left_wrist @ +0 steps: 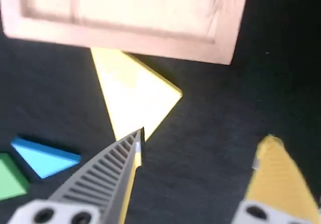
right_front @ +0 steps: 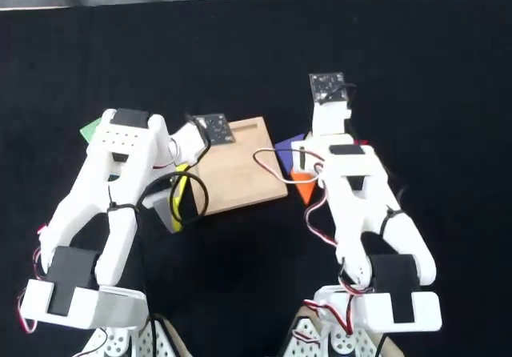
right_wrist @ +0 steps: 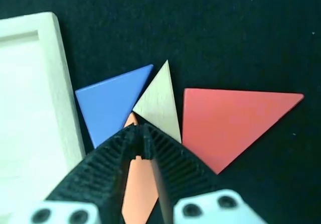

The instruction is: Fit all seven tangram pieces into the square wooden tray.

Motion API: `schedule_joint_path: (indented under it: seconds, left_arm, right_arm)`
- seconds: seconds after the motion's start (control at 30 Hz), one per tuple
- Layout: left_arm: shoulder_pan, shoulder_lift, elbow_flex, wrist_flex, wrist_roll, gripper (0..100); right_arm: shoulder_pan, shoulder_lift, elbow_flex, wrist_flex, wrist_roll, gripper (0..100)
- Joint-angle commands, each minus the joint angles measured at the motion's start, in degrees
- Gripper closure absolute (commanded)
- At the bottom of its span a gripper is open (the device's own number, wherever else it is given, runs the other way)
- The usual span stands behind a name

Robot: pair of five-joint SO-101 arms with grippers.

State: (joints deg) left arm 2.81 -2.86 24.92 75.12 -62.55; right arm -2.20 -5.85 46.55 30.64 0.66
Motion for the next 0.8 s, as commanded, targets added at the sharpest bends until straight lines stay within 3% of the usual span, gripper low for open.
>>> schedule_joint_path:
  seconds: [0.0,0.2,0.77]
  left_arm:
    - [-1.1,-1.8,0.0,-4.1,-1.1,72]
    - [-2.1,-1.8,-0.2,-5.6,-1.1,65]
    - [-2.0,0.1,8.3,-24.1,-0.6,65]
  right_arm:
    - [0.8,-0.7,-0.4,-2.1,0.0,98.4]
    - [0.8,-0.6,-0.5,-2.1,0.0,98.4]
    - [0.8,-0.6,-0.5,-2.1,0.0,98.4]
